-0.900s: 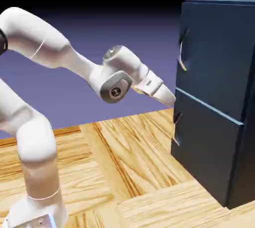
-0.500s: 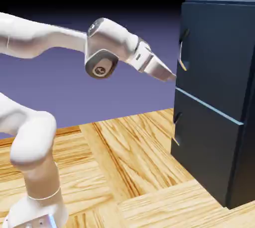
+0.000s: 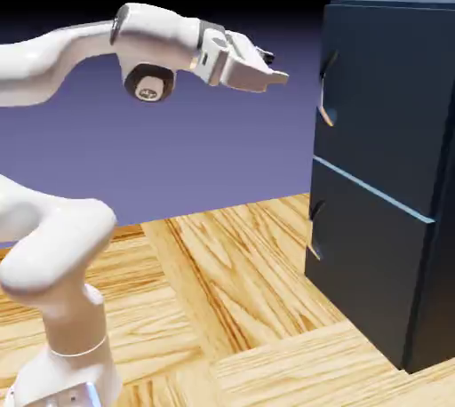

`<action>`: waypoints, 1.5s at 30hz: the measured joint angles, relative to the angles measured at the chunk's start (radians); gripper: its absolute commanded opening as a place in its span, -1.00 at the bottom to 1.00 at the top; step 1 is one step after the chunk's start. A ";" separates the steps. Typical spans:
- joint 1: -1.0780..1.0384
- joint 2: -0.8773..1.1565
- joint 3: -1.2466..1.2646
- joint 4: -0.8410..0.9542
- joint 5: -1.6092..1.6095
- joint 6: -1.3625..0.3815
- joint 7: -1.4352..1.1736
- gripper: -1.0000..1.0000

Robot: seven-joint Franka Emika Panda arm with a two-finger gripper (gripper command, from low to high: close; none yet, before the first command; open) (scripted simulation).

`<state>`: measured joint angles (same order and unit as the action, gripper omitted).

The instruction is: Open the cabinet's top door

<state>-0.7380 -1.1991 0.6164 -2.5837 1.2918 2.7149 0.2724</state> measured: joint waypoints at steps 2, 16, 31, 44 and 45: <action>-0.051 -0.042 0.042 0.015 0.087 -0.022 -0.032 0.00; -0.404 -0.339 0.332 0.122 0.696 -0.174 -0.252 0.00; -0.759 -0.494 0.532 0.328 1.122 -0.258 -0.389 -1.00; -0.568 -0.458 0.371 -0.075 1.215 -0.759 -0.692 -1.00; -0.562 -0.450 0.352 -0.100 1.209 -0.803 -0.712 -1.00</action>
<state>-1.2998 -1.6489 0.9686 -2.6837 2.5005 1.9121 -0.4393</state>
